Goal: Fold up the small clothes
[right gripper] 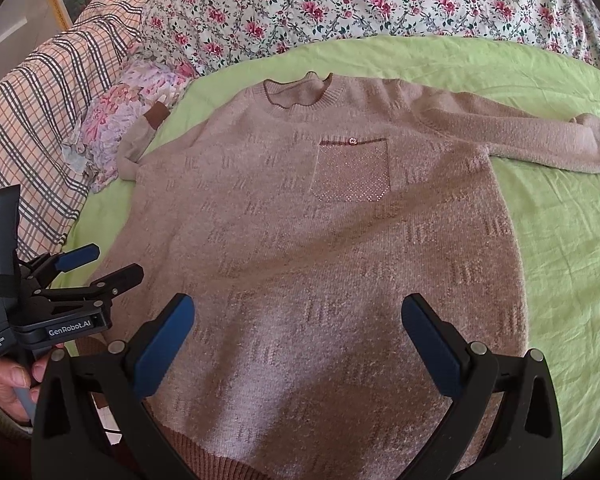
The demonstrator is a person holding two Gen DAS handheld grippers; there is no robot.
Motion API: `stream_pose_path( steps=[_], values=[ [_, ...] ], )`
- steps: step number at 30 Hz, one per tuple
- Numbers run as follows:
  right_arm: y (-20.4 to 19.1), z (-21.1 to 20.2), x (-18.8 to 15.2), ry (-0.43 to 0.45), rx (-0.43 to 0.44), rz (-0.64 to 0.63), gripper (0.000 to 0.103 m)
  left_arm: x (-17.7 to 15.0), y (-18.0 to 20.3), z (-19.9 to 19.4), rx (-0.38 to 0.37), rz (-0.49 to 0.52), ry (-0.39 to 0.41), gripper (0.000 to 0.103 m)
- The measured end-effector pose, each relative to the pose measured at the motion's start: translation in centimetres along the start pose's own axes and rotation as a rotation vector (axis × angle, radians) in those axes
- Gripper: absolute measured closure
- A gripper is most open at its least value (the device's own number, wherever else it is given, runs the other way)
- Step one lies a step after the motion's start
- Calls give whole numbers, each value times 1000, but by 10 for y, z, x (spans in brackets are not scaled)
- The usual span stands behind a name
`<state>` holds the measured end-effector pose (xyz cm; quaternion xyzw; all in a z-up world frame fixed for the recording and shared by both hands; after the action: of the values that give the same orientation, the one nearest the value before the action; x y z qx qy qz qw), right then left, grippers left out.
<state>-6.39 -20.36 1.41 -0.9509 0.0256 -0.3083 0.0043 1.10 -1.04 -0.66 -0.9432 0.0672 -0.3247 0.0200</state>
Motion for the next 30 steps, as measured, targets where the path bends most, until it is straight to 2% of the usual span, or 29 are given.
stream_pose_path(
  steps=[3, 7, 10, 11, 14, 23, 30],
  values=[
    [0, -1, 0, -1, 11, 12, 0, 0, 0, 0, 2, 0, 1, 13],
    [3, -1, 1, 3, 3, 15, 0, 1, -2, 4, 29, 26, -69, 13],
    [6, -2, 2, 1, -11, 23, 0, 1, -2, 4, 19, 19, -61, 13],
    [7, -1, 2, 1, -9, 27, 0, 2, -4, 5, 8, 13, -88, 13],
    [8, -1, 4, -2, -9, 32, 0, 3, -6, 9, -3, 3, -99, 13],
    [18, -1, 2, 36, 5, 74, 1, 9, -3, 15, -4, 4, -88, 13],
    [29, 1, 4, 33, 14, 100, 7, 17, 2, 18, -29, 12, -84, 11]
  ],
)
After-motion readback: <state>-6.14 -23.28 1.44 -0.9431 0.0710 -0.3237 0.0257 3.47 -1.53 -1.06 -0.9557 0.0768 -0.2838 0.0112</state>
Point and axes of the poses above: each gripper's, at about its wrist camera, not at the fingertips, and z roughly the way its jaws point, y to its right, x to its top, the point moved 1 cm from there along z, roughly the way its jaws point, and after that the axes turned 5 degrees about -z, right-handed, at the moved point
